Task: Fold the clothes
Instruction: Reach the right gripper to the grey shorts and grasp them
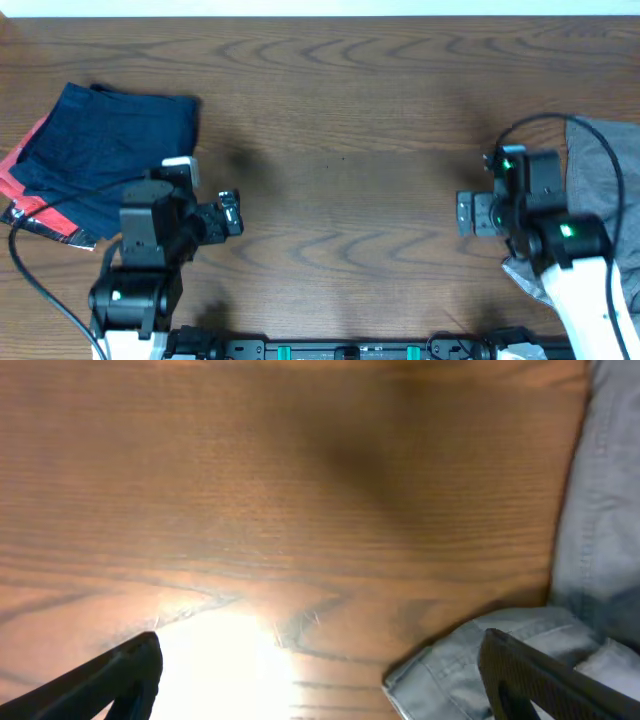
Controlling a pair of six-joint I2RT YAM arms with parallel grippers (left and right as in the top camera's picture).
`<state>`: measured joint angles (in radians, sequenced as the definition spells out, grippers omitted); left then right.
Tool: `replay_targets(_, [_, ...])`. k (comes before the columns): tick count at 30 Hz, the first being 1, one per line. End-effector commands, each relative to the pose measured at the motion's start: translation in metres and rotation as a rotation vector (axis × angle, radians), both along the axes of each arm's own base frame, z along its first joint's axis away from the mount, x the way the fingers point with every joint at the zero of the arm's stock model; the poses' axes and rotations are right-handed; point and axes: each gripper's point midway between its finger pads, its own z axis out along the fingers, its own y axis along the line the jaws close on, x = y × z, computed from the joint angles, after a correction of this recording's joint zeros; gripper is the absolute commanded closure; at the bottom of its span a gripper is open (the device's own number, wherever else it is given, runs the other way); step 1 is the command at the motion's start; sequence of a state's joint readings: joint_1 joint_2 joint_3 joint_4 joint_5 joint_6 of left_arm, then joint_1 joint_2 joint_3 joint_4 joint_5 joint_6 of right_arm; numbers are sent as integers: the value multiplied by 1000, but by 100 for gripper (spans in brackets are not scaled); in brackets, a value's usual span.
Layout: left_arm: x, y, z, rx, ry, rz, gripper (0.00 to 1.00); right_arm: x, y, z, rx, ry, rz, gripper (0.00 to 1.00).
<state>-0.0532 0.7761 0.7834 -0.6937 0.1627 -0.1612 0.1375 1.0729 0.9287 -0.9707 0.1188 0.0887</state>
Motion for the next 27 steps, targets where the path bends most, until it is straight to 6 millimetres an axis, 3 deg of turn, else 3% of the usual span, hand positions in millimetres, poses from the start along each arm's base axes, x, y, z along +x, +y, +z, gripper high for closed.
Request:
replay_targets(1, [4, -1, 5, -15, 9, 1, 2, 5, 2, -13, 36, 70, -42, 1])
replay_targets(3, [4, -1, 3, -15, 15, 1, 2, -1, -15, -26, -18, 137, -136, 1])
replay_targets(6, [4, -1, 3, -15, 14, 1, 2, -23, -65, -40, -172, 212, -470, 1])
replay_targets(8, [4, -1, 3, -15, 15, 1, 2, -34, -80, -51, -206, 262, -572, 1])
replay_targets(12, [4, -1, 3, -15, 14, 1, 2, -54, -92, -86, -179, 361, -680, 2])
replay_targets(20, [4, -1, 3, -14, 14, 1, 2, -79, -92, -137, -140, 424, -718, 9])
replay_targets(22, [4, -1, 3, -14, 14, 1, 2, -84, -92, -146, -139, 422, -721, 17])
replay_targets(26, [4, -1, 3, -14, 14, 1, 2, -89, -92, -159, -129, 403, -747, 43])
replay_targets(27, [4, -1, 3, -14, 14, 1, 2, -88, -92, -160, -127, 397, -747, 55])
